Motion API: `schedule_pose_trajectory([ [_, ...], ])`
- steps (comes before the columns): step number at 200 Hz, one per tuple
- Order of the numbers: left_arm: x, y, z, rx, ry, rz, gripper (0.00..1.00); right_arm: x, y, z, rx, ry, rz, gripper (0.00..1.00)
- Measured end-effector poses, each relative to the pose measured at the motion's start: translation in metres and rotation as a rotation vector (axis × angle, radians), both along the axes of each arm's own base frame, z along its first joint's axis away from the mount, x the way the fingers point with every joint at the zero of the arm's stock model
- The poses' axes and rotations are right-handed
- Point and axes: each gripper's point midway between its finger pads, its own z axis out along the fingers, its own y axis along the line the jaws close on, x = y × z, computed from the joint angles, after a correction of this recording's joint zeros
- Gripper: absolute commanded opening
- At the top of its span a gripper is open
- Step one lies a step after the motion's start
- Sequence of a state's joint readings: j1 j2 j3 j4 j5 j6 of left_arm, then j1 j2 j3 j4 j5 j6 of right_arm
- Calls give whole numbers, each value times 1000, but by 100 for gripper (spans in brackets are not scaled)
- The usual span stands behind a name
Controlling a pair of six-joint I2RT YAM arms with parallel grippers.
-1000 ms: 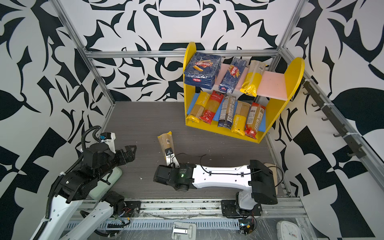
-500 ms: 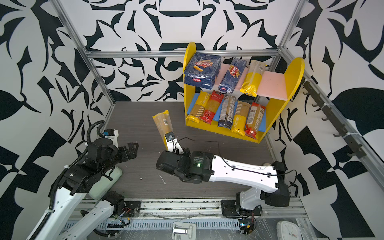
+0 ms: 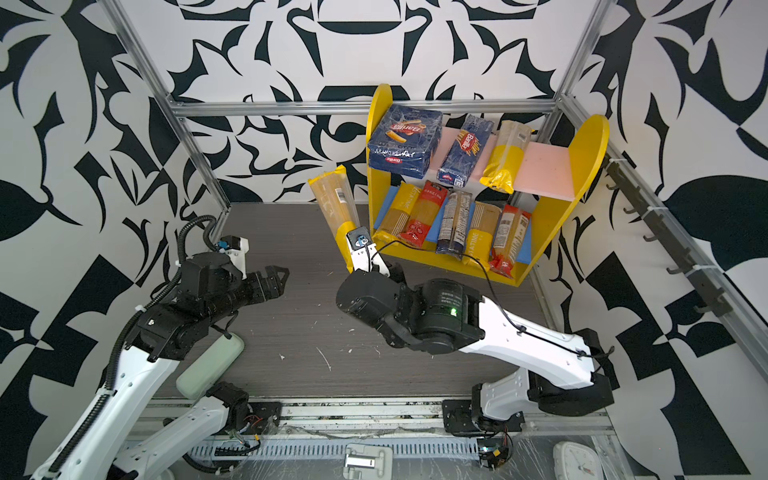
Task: Place and organize the pasta boxes and bags onto the shelf
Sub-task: 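Lift the bag upright with the right gripper while the left arm reaches forward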
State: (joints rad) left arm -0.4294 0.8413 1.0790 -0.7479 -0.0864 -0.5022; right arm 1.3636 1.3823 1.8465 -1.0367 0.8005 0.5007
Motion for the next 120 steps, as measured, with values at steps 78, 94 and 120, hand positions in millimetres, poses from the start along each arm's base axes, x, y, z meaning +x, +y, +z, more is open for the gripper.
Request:
schedule_pose_trajectory([
  [78, -2, -97, 58, -18, -81, -302, 99, 7, -78, 92, 32, -222, -130, 0],
  [94, -8, -126, 72, -20, -107, -378, 99, 8, -104, 108, 30, -273, -182, 0],
  [120, -19, -169, 96, -25, -157, -489, 99, 6, -149, 133, 37, -349, -266, 0],
])
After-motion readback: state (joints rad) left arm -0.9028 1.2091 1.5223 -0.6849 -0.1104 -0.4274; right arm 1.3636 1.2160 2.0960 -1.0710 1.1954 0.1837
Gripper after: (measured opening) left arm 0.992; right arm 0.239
